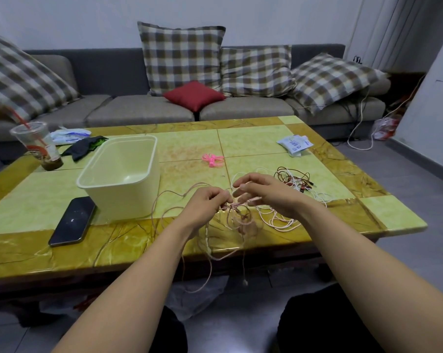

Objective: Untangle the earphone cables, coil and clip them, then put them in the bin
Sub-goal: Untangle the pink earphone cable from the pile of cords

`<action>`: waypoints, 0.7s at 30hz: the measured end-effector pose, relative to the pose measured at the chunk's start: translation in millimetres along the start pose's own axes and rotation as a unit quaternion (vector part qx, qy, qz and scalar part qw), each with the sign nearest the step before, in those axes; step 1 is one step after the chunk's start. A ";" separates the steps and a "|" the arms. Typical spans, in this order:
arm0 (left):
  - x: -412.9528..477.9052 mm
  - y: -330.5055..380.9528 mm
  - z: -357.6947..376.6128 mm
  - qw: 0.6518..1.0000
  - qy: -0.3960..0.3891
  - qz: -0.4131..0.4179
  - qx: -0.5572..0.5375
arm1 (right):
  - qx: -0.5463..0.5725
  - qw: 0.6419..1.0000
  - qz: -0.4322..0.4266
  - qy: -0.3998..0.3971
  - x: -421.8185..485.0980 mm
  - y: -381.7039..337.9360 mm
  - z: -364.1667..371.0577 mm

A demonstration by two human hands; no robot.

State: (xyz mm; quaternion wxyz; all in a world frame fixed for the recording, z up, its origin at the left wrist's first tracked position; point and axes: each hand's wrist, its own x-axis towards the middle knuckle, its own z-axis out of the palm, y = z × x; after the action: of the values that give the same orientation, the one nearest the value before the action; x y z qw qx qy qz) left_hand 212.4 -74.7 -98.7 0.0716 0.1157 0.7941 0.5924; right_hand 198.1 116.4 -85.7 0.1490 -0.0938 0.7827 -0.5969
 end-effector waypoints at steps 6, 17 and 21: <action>5.6 -1.8 -4.3 0.995 0.077 -0.007 -0.068 | -0.044 0.981 0.115 -0.152 -3.0 13.7 6.7; 9.5 -7.3 -15.4 0.971 0.156 -0.041 -0.174 | 0.088 0.970 0.137 -0.183 -7.5 13.3 -5.6; 7.4 -8.6 -15.1 0.972 0.127 -0.044 -0.192 | 0.061 0.983 0.087 -0.148 -11.1 13.4 -2.8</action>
State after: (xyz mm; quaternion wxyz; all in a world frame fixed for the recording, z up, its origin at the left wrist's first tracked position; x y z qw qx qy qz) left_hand 200.6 -89.0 -102.4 0.0171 -0.0119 0.6726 0.7397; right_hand 207.9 126.2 -96.6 0.3200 -0.1040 0.7193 -0.6078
